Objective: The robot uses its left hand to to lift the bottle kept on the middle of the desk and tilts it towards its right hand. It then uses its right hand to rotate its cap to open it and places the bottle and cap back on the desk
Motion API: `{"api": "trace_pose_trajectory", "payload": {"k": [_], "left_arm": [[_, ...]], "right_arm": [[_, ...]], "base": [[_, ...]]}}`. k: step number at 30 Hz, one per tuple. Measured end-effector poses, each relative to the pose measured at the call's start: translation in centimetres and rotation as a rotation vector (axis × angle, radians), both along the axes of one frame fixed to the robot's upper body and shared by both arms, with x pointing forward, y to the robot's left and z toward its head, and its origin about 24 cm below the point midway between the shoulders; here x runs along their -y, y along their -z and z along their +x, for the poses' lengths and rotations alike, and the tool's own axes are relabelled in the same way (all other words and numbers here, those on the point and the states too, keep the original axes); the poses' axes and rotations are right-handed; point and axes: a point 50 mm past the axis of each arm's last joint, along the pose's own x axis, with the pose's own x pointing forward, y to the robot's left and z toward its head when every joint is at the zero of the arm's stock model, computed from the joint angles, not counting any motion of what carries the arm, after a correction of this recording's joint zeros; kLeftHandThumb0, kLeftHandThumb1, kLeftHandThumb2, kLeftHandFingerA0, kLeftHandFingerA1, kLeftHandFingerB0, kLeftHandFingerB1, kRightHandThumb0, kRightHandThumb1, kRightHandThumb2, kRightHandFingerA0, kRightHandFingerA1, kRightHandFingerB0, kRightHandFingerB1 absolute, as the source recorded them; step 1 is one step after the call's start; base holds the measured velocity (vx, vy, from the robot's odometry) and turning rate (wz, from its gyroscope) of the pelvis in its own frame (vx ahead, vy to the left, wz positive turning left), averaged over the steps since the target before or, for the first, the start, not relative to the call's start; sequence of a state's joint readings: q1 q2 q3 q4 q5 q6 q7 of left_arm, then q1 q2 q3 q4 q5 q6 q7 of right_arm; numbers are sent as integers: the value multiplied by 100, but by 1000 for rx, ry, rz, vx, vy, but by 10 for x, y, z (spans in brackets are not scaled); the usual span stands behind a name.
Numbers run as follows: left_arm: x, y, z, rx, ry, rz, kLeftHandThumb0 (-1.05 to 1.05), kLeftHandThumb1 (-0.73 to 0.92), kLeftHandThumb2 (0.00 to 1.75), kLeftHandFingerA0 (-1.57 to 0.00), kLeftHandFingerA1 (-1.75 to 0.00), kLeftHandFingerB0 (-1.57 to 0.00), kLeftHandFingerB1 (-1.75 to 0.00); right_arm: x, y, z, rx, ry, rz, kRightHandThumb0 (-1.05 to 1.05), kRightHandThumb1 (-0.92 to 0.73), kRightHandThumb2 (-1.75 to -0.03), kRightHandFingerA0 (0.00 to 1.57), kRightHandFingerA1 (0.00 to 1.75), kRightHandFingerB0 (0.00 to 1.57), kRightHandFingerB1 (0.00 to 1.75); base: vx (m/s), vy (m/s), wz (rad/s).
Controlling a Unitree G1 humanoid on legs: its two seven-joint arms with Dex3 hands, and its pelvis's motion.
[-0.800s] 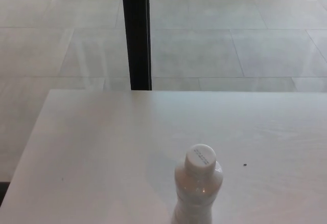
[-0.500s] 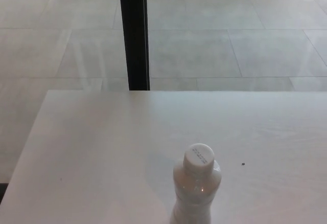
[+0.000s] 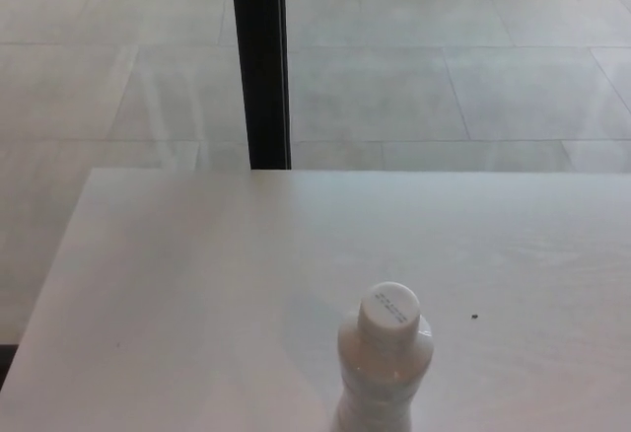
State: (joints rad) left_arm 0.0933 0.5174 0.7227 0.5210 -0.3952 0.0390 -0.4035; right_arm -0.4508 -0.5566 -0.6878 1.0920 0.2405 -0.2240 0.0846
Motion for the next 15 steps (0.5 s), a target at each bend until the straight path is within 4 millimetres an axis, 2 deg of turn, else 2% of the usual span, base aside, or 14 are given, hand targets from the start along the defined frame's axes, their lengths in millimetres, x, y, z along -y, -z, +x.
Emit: {"api": "trace_pose_trajectory", "payload": {"k": [2, 5, 9, 11, 12, 13, 15], "left_arm": [[6, -15, 14, 49, 42, 23, -87, 55, 58, -30, -44, -31, -32], [18, -38, 35, 117, 111, 57, -84, 52, 57, -24, -47, -28, -33], [34, -59, 56, 180, 191, 87, -83, 62, 59, -14, -54, -17, -38], [44, -69, 64, 208, 236, 108, -83, 62, 59, -14, -54, -17, -38], [47, -72, 67, 217, 253, 116, -89, 53, 94, -3, -51, -7, -44], [53, -76, 71, 228, 277, 126, -78, 48, 93, -2, -45, -4, -35], [64, -80, 76, 244, 317, 135, -78, 48, 93, -2, -45, -4, -35]], "right_arm": [[-2, -11, 9, 43, -5, -8, -105, -87, -125, 0, 25, 0, 22], [-3, -27, 18, 99, -10, -17, -105, -86, -121, 0, 26, 0, 20], [-8, -47, 27, 167, -32, -47, -105, -78, -115, 0, 27, 0, 17], [-14, -58, 32, 202, -62, -74, -105, -78, -115, 0, 27, 0, 17], [-17, -62, 34, 213, -75, -84, -100, -74, -112, 0, 26, 0, 15], [-22, -66, 36, 225, -96, -98, -88, -68, -109, 1, 31, 0, 21], [-31, -70, 40, 236, -134, -122, -88, -68, -109, 1, 31, 0, 21]], "base": [[0, 0, 0], [0, 0, 0], [0, 0, 0], [0, 0, 0], [0, 0, 0], [0, 0, 0], [0, 0, 0]]}}
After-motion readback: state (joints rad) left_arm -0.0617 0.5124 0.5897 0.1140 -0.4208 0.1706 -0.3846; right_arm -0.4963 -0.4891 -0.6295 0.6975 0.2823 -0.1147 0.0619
